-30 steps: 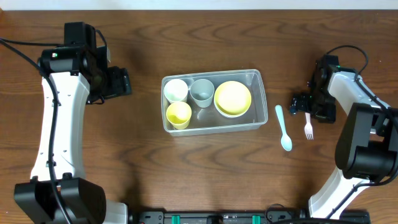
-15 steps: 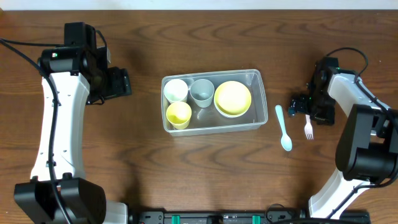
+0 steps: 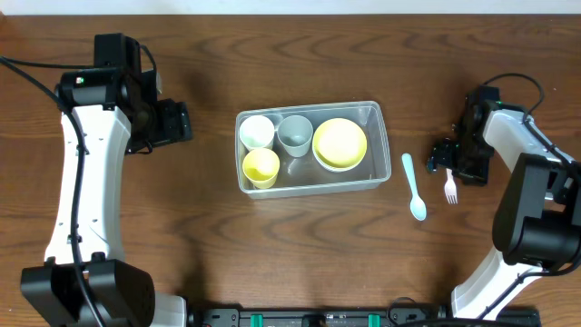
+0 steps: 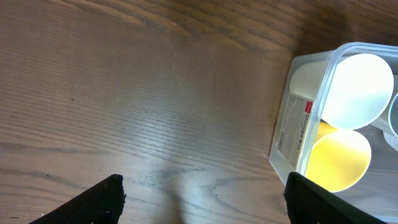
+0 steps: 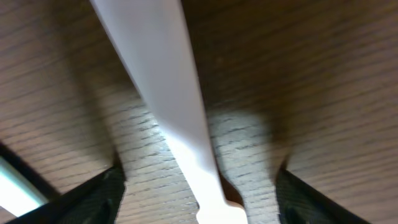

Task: Pack container
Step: 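Move the right gripper to the white fork and grasp it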

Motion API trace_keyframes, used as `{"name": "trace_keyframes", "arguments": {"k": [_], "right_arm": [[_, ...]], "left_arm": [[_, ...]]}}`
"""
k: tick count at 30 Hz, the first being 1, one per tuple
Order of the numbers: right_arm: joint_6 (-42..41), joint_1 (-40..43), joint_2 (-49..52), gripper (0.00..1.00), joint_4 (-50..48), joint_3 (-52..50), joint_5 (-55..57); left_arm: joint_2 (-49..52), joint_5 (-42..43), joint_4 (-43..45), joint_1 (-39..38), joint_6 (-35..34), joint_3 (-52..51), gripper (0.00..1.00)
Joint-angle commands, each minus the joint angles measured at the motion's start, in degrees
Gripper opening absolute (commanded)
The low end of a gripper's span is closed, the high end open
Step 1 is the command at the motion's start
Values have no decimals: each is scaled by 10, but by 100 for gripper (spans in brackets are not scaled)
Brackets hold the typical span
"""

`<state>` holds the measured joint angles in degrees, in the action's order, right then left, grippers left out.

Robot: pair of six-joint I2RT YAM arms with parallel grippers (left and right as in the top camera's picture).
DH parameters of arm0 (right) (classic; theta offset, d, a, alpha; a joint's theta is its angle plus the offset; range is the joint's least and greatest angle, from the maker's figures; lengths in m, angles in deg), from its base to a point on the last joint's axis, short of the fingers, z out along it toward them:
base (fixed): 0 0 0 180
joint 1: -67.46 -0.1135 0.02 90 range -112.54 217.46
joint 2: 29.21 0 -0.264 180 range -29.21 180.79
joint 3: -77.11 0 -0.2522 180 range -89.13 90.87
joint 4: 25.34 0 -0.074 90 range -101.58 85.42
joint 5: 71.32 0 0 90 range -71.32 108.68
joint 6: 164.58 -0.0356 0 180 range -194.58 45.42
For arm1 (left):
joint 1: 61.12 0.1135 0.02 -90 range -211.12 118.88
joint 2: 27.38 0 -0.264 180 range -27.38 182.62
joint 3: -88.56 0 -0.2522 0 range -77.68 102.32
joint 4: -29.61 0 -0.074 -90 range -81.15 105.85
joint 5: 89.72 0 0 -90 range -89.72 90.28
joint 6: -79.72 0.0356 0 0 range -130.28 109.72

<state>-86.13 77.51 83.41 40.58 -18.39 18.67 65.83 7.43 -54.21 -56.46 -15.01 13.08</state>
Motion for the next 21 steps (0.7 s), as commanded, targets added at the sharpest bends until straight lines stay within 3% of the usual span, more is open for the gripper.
{"name": "trace_keyframes", "arguments": {"k": [1,9,21], "right_arm": [[-7,9,28,71,-2,-27,28],[-7,9,28,38,-5,-27,28],[-7,9,28,22,-6,-27,28]], "left_arm": [[-10,-1,-2,1,-5,-3,83],[-10,-1,-4,1,-5,-3,83],[-10,-1,-4,1,-5,-3,83]]}}
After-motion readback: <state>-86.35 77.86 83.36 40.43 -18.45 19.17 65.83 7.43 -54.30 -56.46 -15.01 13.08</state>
